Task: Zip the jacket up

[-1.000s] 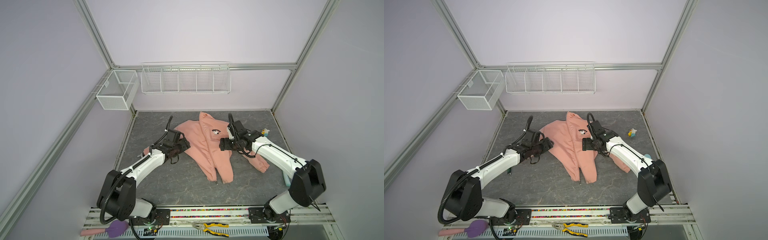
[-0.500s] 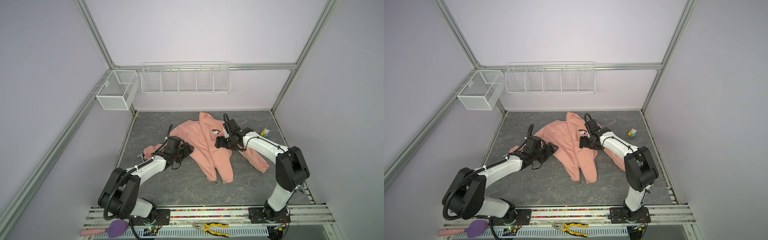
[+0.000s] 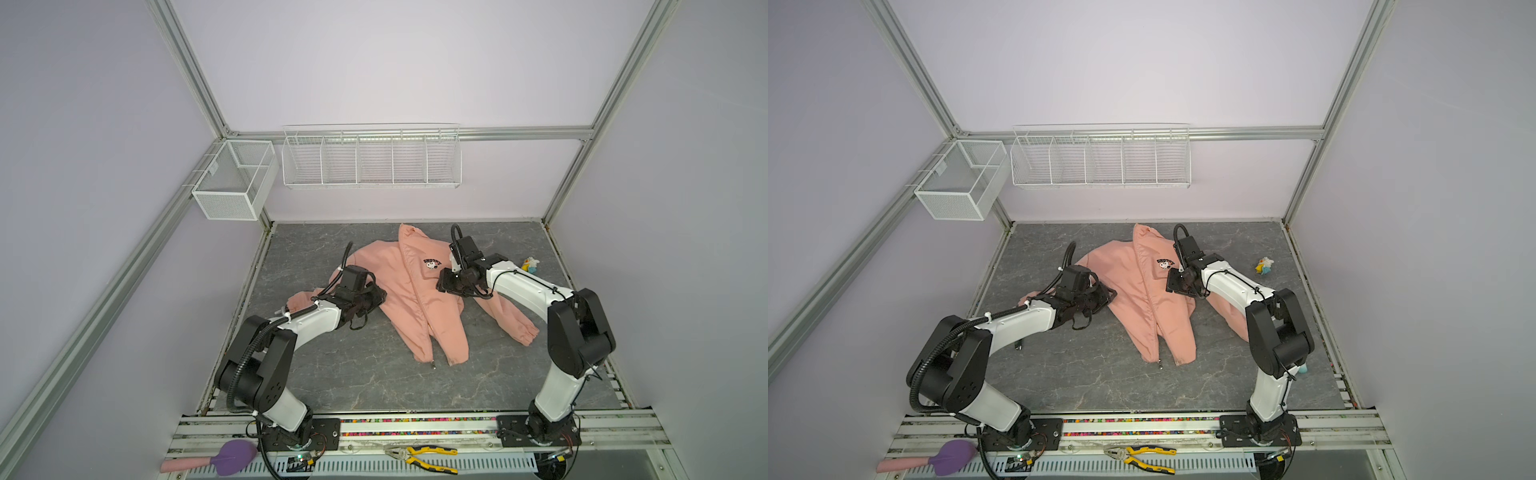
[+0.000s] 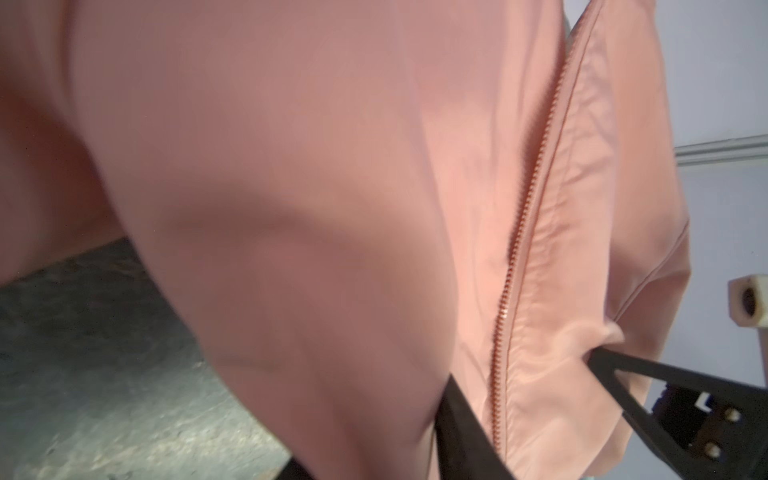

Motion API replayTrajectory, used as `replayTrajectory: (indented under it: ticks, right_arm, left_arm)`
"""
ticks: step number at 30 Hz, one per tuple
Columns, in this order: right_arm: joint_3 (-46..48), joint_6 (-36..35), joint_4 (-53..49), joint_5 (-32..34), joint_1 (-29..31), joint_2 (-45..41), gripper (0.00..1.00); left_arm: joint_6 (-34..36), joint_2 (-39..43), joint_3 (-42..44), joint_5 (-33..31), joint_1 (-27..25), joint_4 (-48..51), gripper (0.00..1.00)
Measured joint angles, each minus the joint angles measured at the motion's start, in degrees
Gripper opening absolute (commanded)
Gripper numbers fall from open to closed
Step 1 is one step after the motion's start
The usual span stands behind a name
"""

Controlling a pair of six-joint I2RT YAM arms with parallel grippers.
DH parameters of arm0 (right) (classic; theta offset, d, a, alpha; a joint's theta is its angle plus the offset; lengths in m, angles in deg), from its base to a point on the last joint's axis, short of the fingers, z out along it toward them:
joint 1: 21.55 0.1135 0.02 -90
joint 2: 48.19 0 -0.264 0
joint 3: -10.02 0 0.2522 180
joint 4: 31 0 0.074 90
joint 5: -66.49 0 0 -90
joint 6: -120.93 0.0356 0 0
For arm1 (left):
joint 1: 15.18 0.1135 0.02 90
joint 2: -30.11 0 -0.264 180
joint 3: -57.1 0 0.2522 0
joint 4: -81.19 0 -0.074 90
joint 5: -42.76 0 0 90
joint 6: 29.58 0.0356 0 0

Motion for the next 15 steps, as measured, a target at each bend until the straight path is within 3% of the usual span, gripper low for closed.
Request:
replayTrajectory:
  ticks: [3,7,15]
  right_arm:
    - [0.7,0.9,1.3,-0.6,-1.1,0.0,0.18]
    - [2.1,3.2,3.4,-1.5,-2.6,0.0,0.07]
    - [8.0,10.8,9.1,-2.1,-5.0,0.0,0.07]
  left_arm:
    - [0.2,0.0,0.0,-0.5,0.0,0.0,0.0]
    - [0.0,0.3,1.0,-1.0,0.7,-0.6,0.0]
    - [-1.1,4.8,8.2,-3.6,3.5,-1.8,0.0]
